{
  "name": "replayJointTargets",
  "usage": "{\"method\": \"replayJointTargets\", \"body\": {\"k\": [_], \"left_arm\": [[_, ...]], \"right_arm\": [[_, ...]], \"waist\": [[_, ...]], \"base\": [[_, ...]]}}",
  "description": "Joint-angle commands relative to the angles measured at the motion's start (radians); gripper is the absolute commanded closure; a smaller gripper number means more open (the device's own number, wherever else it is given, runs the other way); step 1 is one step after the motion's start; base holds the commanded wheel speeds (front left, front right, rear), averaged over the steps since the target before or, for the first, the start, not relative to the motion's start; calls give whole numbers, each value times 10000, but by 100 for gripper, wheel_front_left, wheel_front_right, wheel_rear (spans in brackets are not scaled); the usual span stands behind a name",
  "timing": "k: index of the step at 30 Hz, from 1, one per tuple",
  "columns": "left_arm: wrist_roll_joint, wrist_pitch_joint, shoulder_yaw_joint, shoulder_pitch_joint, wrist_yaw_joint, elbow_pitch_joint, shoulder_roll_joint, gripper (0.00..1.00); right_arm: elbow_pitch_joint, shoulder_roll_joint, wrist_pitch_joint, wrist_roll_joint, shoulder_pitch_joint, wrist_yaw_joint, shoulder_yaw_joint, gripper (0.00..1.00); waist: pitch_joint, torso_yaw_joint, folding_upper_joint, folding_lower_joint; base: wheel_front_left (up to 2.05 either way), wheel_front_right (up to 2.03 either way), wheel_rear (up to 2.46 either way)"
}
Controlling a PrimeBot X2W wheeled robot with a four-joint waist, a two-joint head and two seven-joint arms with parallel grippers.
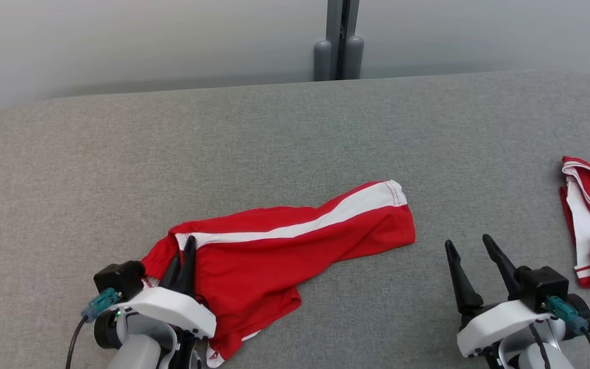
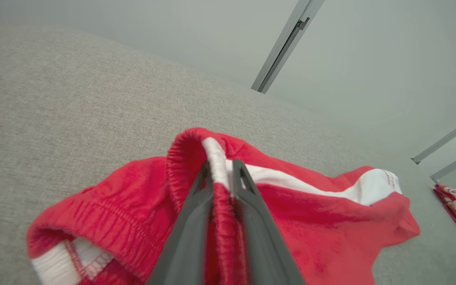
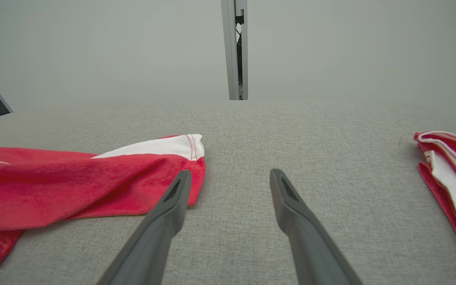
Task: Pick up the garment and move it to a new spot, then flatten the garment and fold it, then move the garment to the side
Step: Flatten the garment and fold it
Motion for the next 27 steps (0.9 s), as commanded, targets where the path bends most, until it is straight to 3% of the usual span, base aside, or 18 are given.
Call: {"method": "replayJointTargets", "body": {"k": [1, 19, 27], "left_arm": [[-32, -14, 71, -97, 66, -138, 56, 100], [1714, -12, -277, 1707, -182, -1200, 49, 100], [1681, -12, -452, 1511, -216, -1183, 51, 100]], "right_arm": [[-48, -52, 5, 67, -144, -3, -82, 0], [428, -57, 4, 1395, -872, -3, 141, 0], [2287, -78, 4, 1584, -2426, -2, 825, 0]], "waist": [[8, 41, 0, 0], [-14, 1528, 0, 0], [394, 2012, 0, 0]], "base": [[0, 0, 0], [0, 0, 0], [0, 0, 0]]}}
